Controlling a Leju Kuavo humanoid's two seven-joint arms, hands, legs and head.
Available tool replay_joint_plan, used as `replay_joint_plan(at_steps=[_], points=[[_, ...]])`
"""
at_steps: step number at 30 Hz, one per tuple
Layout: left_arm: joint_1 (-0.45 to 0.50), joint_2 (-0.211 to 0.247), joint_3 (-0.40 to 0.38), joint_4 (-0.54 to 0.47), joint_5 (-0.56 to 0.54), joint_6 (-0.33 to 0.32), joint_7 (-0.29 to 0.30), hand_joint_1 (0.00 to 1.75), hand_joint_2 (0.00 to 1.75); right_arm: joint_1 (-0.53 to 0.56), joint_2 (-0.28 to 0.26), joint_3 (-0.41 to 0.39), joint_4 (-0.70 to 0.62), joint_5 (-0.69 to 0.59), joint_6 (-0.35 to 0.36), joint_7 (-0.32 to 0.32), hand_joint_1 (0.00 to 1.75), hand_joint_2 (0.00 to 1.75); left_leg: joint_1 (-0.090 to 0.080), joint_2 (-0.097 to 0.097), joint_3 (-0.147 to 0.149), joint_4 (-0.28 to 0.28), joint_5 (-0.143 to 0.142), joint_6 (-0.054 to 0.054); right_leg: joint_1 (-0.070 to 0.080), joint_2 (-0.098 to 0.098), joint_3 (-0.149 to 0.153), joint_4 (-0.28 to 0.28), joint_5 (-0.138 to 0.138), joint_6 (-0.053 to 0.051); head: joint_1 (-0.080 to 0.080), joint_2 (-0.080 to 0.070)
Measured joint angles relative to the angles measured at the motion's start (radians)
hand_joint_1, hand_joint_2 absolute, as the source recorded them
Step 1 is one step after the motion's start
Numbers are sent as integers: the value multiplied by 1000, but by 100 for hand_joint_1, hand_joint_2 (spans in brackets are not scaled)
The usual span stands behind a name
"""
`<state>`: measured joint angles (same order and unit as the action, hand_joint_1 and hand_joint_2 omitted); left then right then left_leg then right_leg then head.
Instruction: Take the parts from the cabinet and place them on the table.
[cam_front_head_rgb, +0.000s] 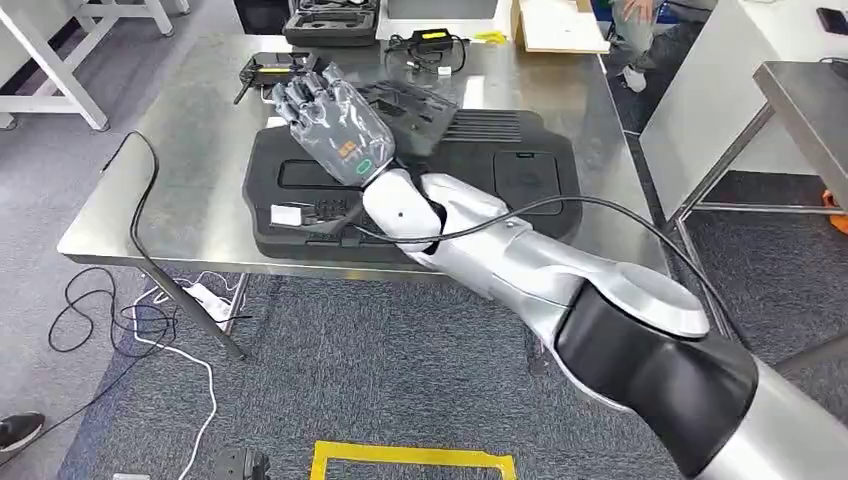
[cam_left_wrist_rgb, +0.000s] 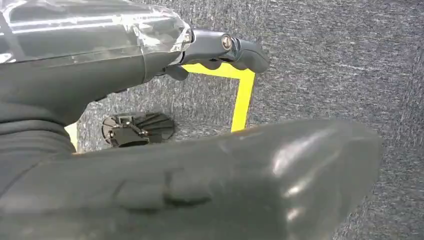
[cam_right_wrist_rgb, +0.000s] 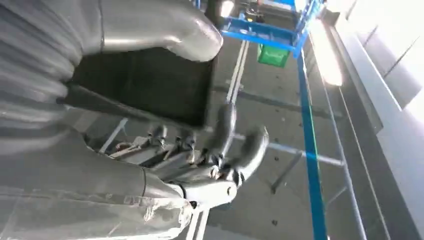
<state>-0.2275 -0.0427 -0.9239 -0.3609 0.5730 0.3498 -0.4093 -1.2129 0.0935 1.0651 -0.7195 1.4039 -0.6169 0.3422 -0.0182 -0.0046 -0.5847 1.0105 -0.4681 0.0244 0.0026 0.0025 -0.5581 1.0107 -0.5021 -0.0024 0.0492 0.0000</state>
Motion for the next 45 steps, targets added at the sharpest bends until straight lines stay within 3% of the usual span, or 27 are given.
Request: replay_joint_plan(at_steps=[9,15,16,24,28,33,39,45], points=[[-5,-1,0,0,-4,-3,3,0,0,3,22,5,32,-37,74,-52,0,175,0,0,0,1,0,0,0,0,0,0,0,0,0,0],[-5,-2,0,0,9,-2,3,0,0,3,56,3,47,-210,176,-99,0,175,1,0,0,0,0,0,1,0,0,0,0,0,0,0],[-5,-2,0,0,12,-1,3,0,0,3,61,2,48,-238,193,-106,0,0,1,0,0,0,0,0,1,0,0,0,0,0,0,0],[-4,-4,0,0,26,3,-2,0,0,-7,107,-26,69,-485,368,-132,0,0,1,0,0,0,0,0,1,0,0,0,0,0,0,0],[-4,-4,1,0,28,3,-6,0,0,-17,126,-50,77,-595,408,-139,0,0,1,0,0,0,0,0,1,0,0,0,0,0,0,0],[-4,-4,1,0,29,-2,-6,0,0,-25,138,-66,85,-641,397,-133,0,0,1,0,0,1,0,0,1,0,0,0,0,0,0,0],[-3,-4,1,0,26,-16,-6,0,0,-49,138,-63,87,-654,339,-89,0,0,1,0,0,1,0,0,1,0,0,0,0,0,0,0],[4,-4,2,0,26,-16,-6,0,0,-70,128,-72,82,-733,262,-84,0,0,1,0,0,1,0,0,1,0,0,0,0,0,0,0]])
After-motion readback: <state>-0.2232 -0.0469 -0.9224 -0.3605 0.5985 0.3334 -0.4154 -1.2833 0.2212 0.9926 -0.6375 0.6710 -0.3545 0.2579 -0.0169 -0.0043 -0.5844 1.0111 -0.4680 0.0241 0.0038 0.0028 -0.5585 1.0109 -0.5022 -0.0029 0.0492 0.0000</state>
